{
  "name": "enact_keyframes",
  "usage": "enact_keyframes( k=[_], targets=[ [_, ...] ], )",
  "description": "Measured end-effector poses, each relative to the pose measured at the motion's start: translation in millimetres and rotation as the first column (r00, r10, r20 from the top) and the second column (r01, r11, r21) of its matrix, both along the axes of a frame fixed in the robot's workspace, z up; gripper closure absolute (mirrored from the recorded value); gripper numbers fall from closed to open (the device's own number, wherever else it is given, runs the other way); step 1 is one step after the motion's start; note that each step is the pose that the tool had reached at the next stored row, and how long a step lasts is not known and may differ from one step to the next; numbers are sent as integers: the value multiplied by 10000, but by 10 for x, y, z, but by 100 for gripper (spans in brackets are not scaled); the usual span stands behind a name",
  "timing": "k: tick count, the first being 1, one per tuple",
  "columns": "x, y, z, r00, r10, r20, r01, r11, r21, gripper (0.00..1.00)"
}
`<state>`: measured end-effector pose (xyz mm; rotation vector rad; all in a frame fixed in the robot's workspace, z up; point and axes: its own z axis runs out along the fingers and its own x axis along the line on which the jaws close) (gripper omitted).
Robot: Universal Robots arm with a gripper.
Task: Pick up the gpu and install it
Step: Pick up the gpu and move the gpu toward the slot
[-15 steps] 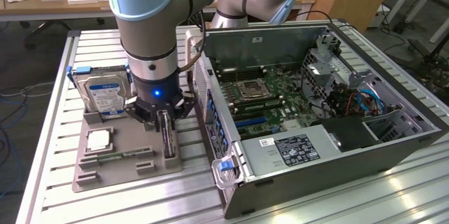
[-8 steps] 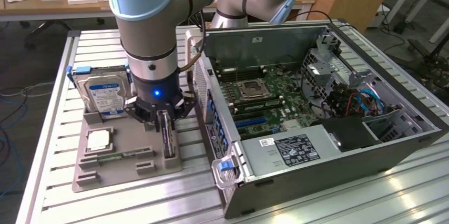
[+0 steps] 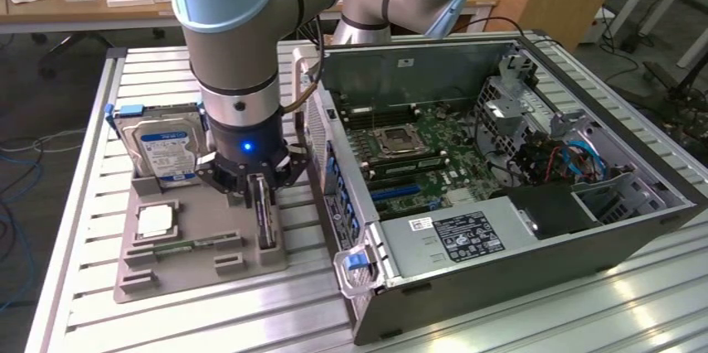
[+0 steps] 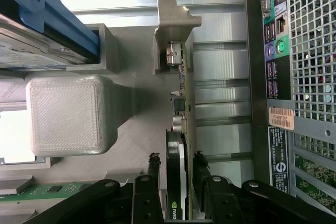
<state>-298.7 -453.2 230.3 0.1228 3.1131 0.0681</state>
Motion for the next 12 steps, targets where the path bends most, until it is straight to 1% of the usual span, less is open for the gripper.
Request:
enact_keyframes(
  k=[2, 3, 4, 5, 6, 12],
  targets=[
    [0, 0, 0, 10000, 0, 0, 0, 10000, 0, 61],
    [0, 0, 0, 10000, 0, 0, 0, 10000, 0, 63],
    [0, 0, 0, 10000, 1, 1, -1, 10000, -1, 69],
    [0, 0, 0, 10000, 1, -2, -1, 10000, 0, 69],
    [0, 0, 0, 10000, 1, -1, -1, 10000, 0, 73],
    [0, 0, 0, 10000, 0, 0, 0, 10000, 0, 73]
  ],
)
